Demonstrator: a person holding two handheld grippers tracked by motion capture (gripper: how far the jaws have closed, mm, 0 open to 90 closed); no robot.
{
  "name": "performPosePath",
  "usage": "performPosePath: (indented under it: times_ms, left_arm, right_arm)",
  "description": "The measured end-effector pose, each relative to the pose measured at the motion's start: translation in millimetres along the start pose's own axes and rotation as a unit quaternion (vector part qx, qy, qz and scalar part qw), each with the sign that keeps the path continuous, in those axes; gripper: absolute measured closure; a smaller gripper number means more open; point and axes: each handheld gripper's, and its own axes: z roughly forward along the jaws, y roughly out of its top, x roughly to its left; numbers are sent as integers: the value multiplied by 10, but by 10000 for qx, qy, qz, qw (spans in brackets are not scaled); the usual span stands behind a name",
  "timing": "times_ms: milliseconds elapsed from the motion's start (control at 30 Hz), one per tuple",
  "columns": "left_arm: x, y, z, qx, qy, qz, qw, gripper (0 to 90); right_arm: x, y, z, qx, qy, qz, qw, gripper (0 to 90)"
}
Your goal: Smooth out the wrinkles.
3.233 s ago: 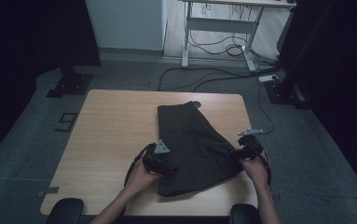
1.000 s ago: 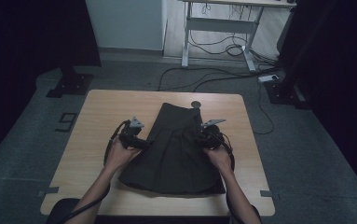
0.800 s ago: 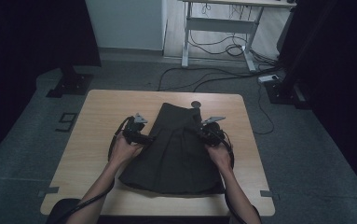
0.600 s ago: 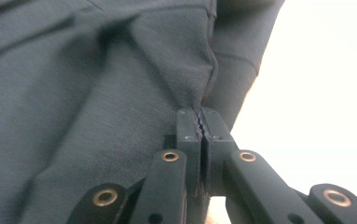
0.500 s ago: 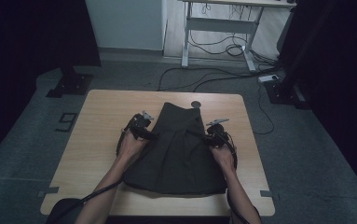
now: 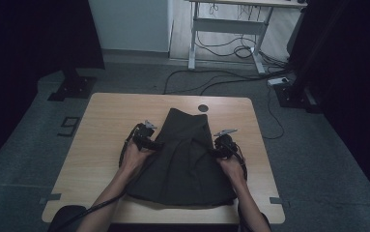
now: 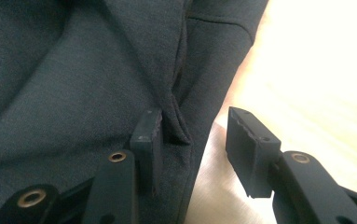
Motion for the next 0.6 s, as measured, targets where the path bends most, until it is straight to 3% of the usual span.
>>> performPosePath:
  times_ms: [233, 467, 600]
  left_arm:
    - [-98, -294, -222, -83, -198, 9, 9998, 162]
    - [-211, -595, -456, -128, -386, -36, 9992, 162]
    - [-316, -739, -575, -177, -322, -62, 9993, 160]
  right_arm:
    - [184, -130, -113, 57, 194, -208, 9996, 564]
    - [369, -300, -226, -9, 434, -203, 9989, 563]
    - [477, -393, -303, 6, 513, -285, 9983, 562]
